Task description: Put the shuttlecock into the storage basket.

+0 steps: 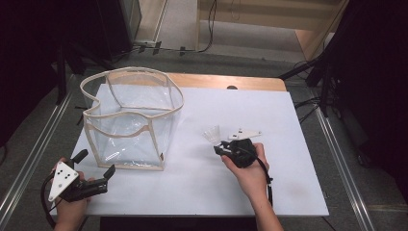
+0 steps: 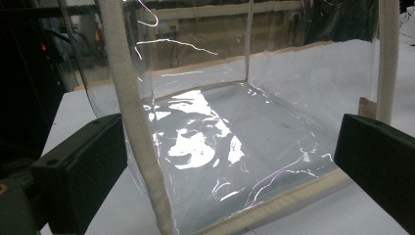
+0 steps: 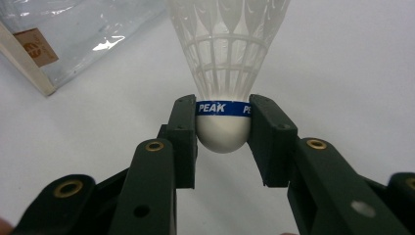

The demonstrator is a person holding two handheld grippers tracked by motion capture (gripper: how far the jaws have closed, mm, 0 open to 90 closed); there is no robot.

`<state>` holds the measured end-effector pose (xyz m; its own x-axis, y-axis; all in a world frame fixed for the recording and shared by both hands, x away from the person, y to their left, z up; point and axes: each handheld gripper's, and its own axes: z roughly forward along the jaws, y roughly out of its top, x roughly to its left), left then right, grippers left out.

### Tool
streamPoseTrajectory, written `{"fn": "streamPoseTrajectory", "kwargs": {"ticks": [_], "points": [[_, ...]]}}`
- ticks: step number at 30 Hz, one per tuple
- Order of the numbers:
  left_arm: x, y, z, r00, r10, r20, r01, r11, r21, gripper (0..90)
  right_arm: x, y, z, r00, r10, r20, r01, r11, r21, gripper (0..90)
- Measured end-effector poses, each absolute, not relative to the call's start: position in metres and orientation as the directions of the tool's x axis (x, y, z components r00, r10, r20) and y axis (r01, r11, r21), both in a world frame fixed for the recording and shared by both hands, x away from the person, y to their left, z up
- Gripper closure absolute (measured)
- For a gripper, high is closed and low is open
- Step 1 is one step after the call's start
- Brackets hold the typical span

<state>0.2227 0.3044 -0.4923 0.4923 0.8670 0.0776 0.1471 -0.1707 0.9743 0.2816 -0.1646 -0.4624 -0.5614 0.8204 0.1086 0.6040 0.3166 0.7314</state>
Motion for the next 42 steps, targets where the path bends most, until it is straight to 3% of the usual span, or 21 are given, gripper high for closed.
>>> {"fn": "streamPoseTrajectory", "kwargs": {"ticks": [42], "points": [[0.222,0.305,-0.493,0.507,0.859,0.074,0.145,-0.170,0.975,0.3,0.293,-0.155,-0.424,-0.602,0.794,0.082,0.535,0.325,0.780,62.8]]}}
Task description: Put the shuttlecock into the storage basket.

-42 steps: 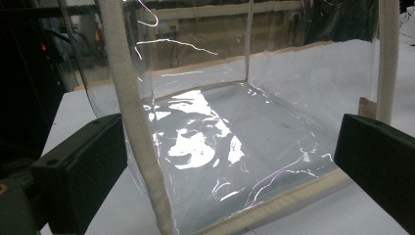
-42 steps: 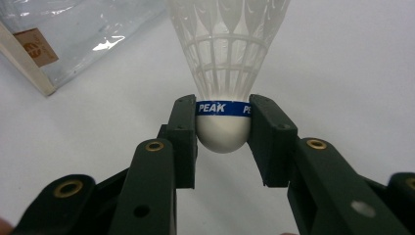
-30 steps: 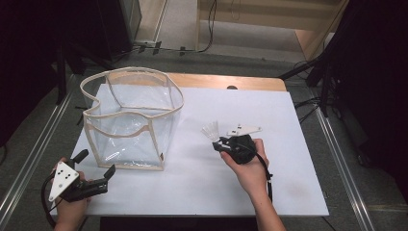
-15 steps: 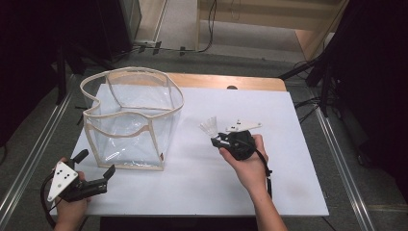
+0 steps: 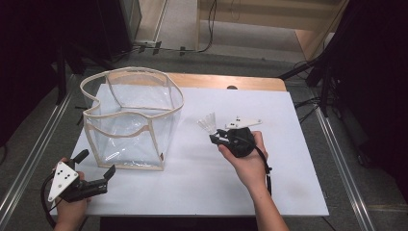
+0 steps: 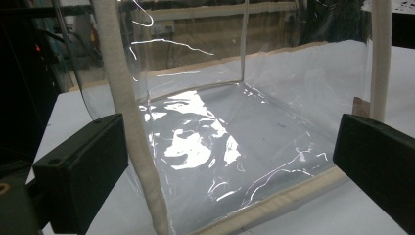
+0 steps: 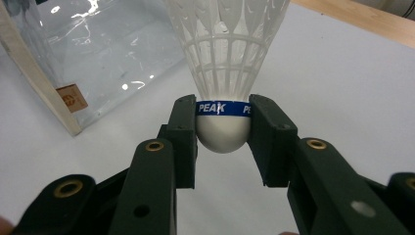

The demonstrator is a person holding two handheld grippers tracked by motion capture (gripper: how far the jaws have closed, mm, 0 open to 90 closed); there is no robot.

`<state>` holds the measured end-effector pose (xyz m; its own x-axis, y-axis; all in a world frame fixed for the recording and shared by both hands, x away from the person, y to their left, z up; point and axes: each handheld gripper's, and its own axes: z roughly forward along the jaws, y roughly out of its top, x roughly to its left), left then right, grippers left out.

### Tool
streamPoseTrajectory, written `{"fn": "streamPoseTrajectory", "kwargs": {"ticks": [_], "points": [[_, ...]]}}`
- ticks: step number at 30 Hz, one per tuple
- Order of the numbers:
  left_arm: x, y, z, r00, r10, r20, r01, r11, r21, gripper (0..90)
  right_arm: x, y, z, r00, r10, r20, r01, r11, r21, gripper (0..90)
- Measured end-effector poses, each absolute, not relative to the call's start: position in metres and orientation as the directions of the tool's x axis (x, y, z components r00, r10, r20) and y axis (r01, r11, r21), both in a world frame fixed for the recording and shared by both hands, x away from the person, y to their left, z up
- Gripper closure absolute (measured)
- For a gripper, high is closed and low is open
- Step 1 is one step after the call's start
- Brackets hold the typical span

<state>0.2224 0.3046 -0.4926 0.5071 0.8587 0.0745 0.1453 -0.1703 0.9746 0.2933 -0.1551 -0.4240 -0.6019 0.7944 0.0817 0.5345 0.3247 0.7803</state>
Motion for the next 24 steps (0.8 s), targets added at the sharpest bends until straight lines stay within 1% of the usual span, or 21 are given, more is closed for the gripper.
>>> {"fn": "streamPoseTrajectory", "kwargs": {"ticks": [24], "points": [[0.223,0.304,-0.493,0.507,0.858,0.083,0.143,-0.178,0.974,0.3,0.298,-0.150,-0.405,-0.612,0.788,0.065,0.498,0.320,0.806,62.9]]}}
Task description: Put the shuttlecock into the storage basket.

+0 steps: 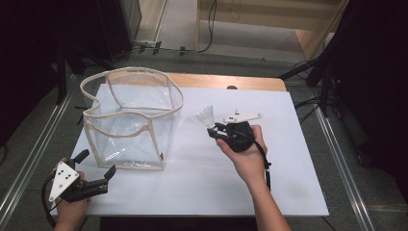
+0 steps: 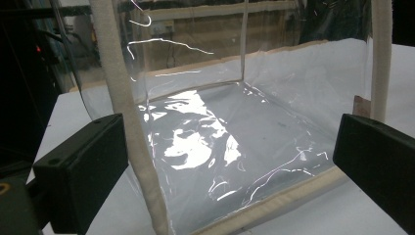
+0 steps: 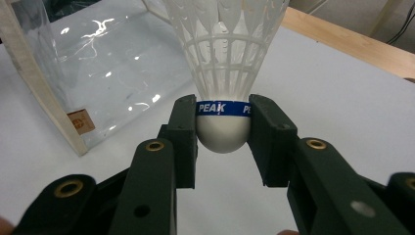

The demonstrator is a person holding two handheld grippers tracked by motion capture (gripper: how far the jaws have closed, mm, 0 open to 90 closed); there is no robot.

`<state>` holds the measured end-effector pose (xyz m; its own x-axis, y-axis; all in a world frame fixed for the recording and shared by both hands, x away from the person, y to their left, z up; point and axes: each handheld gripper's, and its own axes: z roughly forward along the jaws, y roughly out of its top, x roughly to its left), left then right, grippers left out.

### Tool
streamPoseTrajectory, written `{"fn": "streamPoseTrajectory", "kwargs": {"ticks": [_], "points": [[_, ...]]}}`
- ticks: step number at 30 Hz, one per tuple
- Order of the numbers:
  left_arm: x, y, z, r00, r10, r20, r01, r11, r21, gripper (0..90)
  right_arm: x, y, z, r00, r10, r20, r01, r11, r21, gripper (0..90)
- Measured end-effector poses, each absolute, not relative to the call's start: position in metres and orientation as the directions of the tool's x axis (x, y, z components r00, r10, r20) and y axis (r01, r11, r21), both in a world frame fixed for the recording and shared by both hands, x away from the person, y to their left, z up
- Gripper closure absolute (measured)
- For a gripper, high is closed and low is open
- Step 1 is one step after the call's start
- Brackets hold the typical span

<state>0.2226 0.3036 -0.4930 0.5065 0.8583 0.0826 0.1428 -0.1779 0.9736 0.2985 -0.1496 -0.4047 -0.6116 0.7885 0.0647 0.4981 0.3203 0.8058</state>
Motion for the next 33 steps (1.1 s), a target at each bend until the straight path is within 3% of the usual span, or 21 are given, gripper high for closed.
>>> {"fn": "streamPoseTrajectory", "kwargs": {"ticks": [33], "points": [[0.223,0.302,-0.494,0.501,0.860,0.096,0.147,-0.194,0.970,0.3,0.306,-0.142,-0.374,-0.623,0.781,0.038,0.437,0.307,0.845,62.9]]}}
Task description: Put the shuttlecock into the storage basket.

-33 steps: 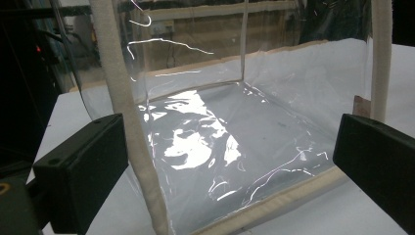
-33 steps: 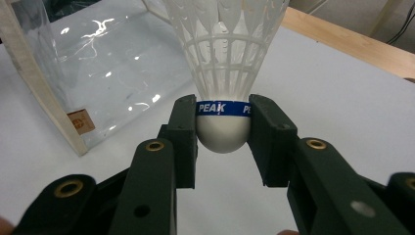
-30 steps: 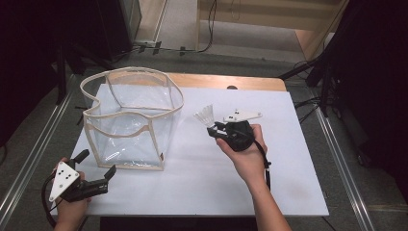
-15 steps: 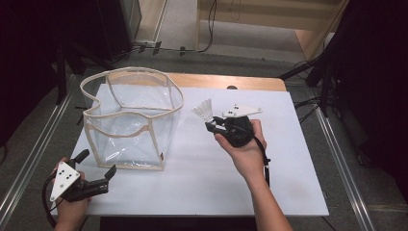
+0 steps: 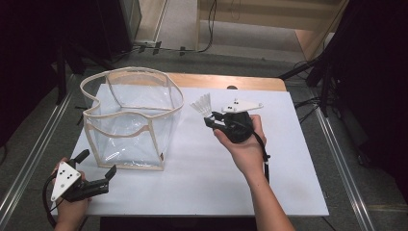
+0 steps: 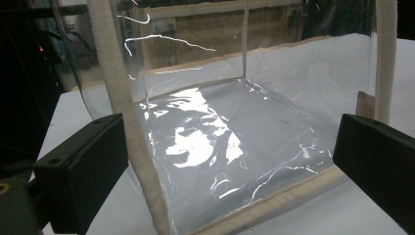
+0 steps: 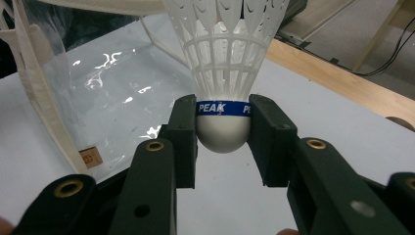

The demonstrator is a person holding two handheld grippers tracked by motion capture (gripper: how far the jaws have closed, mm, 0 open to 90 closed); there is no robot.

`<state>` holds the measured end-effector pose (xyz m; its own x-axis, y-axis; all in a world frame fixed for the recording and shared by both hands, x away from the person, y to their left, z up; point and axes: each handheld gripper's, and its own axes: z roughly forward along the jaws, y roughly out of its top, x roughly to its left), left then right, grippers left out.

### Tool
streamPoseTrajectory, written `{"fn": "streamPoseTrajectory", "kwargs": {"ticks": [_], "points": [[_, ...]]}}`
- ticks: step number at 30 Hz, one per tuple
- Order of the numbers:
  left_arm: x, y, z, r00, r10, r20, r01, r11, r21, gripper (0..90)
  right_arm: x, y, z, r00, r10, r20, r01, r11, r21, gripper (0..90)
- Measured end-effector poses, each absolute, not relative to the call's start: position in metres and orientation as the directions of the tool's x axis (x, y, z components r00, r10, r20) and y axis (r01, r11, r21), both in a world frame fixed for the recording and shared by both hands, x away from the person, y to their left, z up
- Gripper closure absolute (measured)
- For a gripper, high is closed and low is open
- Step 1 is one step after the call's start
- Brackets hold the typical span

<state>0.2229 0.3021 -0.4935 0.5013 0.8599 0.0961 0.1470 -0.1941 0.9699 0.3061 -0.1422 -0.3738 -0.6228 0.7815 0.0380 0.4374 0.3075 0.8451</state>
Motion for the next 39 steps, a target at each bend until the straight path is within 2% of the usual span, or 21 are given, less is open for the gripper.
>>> {"fn": "streamPoseTrajectory", "kwargs": {"ticks": [39], "points": [[0.223,0.302,-0.494,0.507,0.857,0.093,0.148,-0.193,0.970,0.3,0.315,-0.122,-0.348,-0.641,0.767,0.019,0.377,0.293,0.879,62.9]]}}
